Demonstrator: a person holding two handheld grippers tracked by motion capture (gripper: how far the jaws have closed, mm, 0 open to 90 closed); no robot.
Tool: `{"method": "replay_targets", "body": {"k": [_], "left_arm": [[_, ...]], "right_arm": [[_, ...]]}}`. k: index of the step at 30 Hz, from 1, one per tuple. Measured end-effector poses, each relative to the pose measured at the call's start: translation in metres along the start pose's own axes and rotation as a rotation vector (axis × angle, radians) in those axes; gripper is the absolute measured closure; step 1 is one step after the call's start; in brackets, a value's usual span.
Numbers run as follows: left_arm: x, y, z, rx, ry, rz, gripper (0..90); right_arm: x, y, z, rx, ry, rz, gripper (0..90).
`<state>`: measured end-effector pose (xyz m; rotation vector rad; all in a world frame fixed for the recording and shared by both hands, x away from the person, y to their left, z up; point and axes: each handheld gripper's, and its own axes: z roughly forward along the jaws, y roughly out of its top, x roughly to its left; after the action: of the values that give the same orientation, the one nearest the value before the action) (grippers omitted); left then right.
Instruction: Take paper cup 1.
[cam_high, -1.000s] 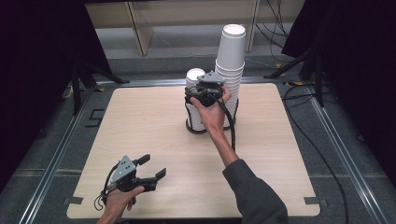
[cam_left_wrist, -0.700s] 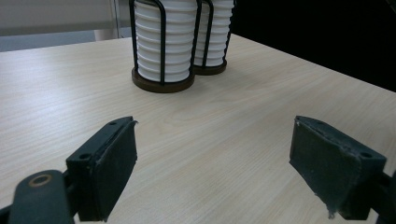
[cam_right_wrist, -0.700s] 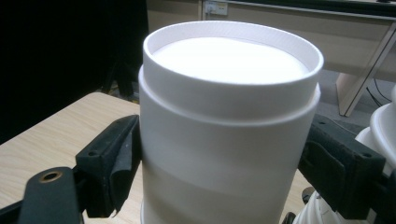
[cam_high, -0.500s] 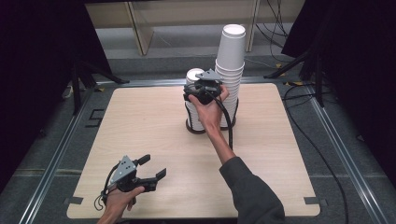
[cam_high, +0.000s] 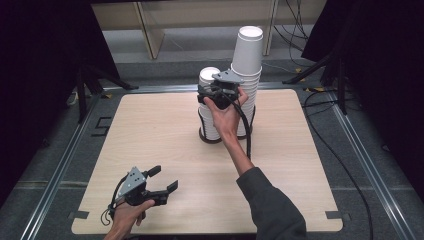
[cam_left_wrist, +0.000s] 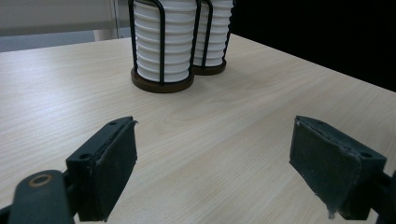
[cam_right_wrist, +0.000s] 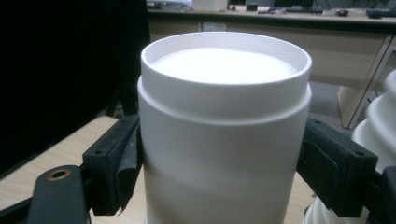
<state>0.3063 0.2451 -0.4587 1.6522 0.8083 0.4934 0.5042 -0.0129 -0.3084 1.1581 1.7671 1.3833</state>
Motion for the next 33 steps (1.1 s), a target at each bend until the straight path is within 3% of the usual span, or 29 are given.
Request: {"method": "replay_targets", "body": {"k": [4, 6, 8, 16, 17, 19, 22, 24, 28, 30, 31, 32, 33], "left_arm": [[-0.001, 0.0, 0.0, 0.005, 0.004, -0.002, 14.5], [0.001, 0.001, -0.001, 0.028, 0.014, 0.028, 14.5], [0.001, 0.001, -0.001, 0.024, 0.014, 0.026, 14.5], [0.001, 0.001, 0.001, 0.014, 0.022, 0.019, 14.5], [0.001, 0.0, 0.004, -0.011, 0.01, 0.021, 14.5], [0.001, 0.001, 0.003, 0.015, 0.024, 0.023, 14.5], [0.002, 0.001, 0.004, 0.011, 0.027, 0.018, 14.5], [0.002, 0.001, 0.004, 0.004, 0.029, 0.009, 14.5], [0.004, 0.002, 0.004, 0.001, 0.035, 0.011, 14.5], [0.006, 0.002, 0.007, -0.037, 0.018, 0.017, 14.5], [0.005, 0.003, 0.004, -0.008, 0.039, 0.0, 14.5], [0.006, 0.003, 0.005, -0.013, 0.039, 0.006, 14.5], [0.006, 0.003, 0.005, -0.013, 0.039, 0.006, 14.5]], "right_arm": [[-0.002, 0.011, -0.009, -0.031, 0.013, -0.015, 20.7], [-0.002, 0.019, -0.016, -0.055, 0.021, -0.017, 20.7], [-0.004, 0.033, -0.027, -0.099, 0.04, -0.013, 20.7], [-0.006, 0.052, -0.058, -0.153, 0.099, -0.028, 20.8], [-0.005, 0.052, -0.062, -0.156, 0.109, -0.024, 20.8], [-0.005, 0.051, -0.07, -0.156, 0.134, -0.036, 20.8], [-0.002, 0.045, -0.084, -0.146, 0.177, -0.036, 20.8], [0.0, 0.038, -0.092, -0.148, 0.193, -0.075, 20.8], [0.003, 0.02, -0.104, -0.126, 0.25, -0.078, 20.8], [0.004, 0.008, -0.109, -0.11, 0.276, -0.079, 20.8], [0.005, 0.002, -0.11, -0.102, 0.286, -0.079, 20.8], [0.005, -0.011, -0.111, -0.086, 0.304, -0.091, 20.9], [0.005, -0.011, -0.111, -0.086, 0.304, -0.091, 20.9]]}}
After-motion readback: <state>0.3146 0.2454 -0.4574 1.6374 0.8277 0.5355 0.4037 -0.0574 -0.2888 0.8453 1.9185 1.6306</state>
